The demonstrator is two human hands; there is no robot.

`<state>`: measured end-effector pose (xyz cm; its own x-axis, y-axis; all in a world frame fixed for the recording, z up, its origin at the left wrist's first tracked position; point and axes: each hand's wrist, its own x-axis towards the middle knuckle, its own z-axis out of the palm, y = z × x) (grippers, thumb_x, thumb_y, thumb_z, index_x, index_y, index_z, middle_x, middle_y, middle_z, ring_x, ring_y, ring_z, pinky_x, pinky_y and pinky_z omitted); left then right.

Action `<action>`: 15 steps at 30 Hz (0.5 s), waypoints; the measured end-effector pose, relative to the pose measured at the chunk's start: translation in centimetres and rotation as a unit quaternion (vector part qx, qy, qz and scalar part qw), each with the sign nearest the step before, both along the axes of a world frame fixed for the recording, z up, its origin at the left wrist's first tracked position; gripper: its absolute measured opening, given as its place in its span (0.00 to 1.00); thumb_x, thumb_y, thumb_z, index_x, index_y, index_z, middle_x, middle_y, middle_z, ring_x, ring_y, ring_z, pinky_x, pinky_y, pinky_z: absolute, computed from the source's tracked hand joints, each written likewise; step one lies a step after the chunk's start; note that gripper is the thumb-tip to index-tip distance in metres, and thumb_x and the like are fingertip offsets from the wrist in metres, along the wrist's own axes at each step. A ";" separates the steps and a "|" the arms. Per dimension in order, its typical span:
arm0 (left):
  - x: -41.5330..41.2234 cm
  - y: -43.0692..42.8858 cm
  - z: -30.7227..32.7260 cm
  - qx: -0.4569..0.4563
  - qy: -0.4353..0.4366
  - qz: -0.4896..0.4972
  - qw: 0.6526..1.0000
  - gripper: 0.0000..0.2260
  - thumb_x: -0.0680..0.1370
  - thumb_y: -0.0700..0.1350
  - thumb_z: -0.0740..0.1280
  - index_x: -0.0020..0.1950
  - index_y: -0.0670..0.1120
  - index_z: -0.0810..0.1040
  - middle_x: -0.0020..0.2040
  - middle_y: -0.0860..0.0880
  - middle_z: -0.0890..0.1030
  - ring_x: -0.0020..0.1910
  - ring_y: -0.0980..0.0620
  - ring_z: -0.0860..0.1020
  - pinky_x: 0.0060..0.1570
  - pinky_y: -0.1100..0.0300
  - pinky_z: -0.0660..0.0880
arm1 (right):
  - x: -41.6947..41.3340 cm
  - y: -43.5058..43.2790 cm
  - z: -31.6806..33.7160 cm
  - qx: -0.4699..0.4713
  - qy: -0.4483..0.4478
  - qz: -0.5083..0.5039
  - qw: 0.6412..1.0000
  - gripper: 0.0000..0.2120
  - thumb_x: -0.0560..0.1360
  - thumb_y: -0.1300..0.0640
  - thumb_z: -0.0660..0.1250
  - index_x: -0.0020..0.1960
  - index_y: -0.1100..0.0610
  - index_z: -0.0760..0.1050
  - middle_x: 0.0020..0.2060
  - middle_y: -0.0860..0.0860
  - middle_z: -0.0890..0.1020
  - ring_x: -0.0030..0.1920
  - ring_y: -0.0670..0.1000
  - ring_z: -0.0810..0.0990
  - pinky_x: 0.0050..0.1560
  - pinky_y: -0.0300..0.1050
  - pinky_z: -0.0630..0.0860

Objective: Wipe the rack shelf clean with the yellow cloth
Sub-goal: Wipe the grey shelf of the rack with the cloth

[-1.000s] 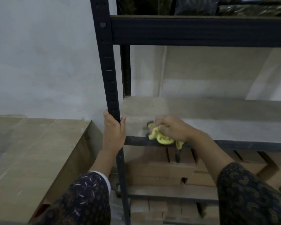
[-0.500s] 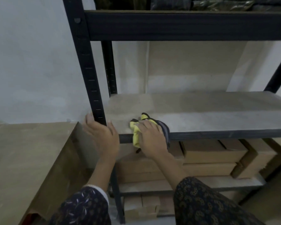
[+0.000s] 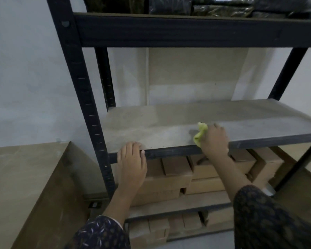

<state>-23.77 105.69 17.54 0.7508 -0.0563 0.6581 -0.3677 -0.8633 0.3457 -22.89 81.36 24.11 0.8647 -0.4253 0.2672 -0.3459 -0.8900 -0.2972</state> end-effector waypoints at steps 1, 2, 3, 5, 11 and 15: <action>0.2 0.0 -0.1 0.002 -0.001 0.003 1.000 0.12 0.80 0.47 0.54 0.55 0.45 0.75 0.52 0.48 0.77 0.53 0.48 0.75 0.56 0.54 0.72 | 0.6 1.7 0.6 -0.016 -0.009 0.029 0.999 0.16 0.77 0.56 0.61 0.62 0.61 0.73 0.65 0.58 0.72 0.65 0.61 0.68 0.63 0.57 0.69; 0.3 -0.2 -0.2 0.002 -0.003 0.007 1.000 0.12 0.80 0.47 0.55 0.55 0.45 0.76 0.51 0.48 0.77 0.53 0.48 0.75 0.55 0.54 0.72 | 1.0 3.7 1.1 -0.025 -0.020 0.071 0.997 0.17 0.77 0.56 0.61 0.64 0.59 0.71 0.67 0.57 0.70 0.66 0.61 0.67 0.64 0.57 0.68; 0.4 -0.3 -0.4 0.003 -0.007 0.011 1.000 0.12 0.80 0.46 0.55 0.54 0.45 0.76 0.51 0.48 0.77 0.52 0.48 0.75 0.55 0.54 0.72 | 1.5 5.6 1.2 -0.035 -0.028 0.126 0.991 0.19 0.76 0.56 0.61 0.66 0.57 0.70 0.67 0.57 0.69 0.67 0.60 0.66 0.64 0.56 0.68; 0.6 -0.4 -0.9 0.010 -0.019 0.020 1.000 0.12 0.79 0.45 0.55 0.54 0.45 0.76 0.51 0.47 0.78 0.51 0.47 0.75 0.53 0.53 0.73 | 2.2 8.8 0.7 -0.070 -0.004 0.236 0.969 0.21 0.75 0.58 0.61 0.68 0.52 0.69 0.68 0.55 0.68 0.69 0.59 0.64 0.66 0.57 0.66; 1.2 -1.2 -1.3 0.058 -0.043 0.095 0.993 0.11 0.78 0.47 0.55 0.49 0.43 0.74 0.46 0.44 0.76 0.43 0.46 0.73 0.45 0.53 0.71 | 3.2 8.0 -0.5 -0.090 0.046 0.184 0.978 0.19 0.78 0.60 0.57 0.68 0.57 0.67 0.68 0.53 0.67 0.69 0.57 0.63 0.67 0.58 0.63; 1.6 -1.1 -1.5 0.073 -0.077 0.107 0.989 0.09 0.78 0.47 0.56 0.48 0.43 0.71 0.44 0.44 0.74 0.41 0.46 0.71 0.42 0.53 0.66 | 2.7 4.1 -0.1 -0.076 0.060 0.078 0.992 0.17 0.79 0.58 0.55 0.67 0.57 0.69 0.68 0.54 0.67 0.70 0.59 0.62 0.68 0.59 0.61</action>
<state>-22.21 104.55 16.04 0.6481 -0.0103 0.7615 -0.2101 -0.9635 0.1658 -20.17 85.50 24.02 0.9464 -0.2457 0.2097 -0.2241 -0.9670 -0.1213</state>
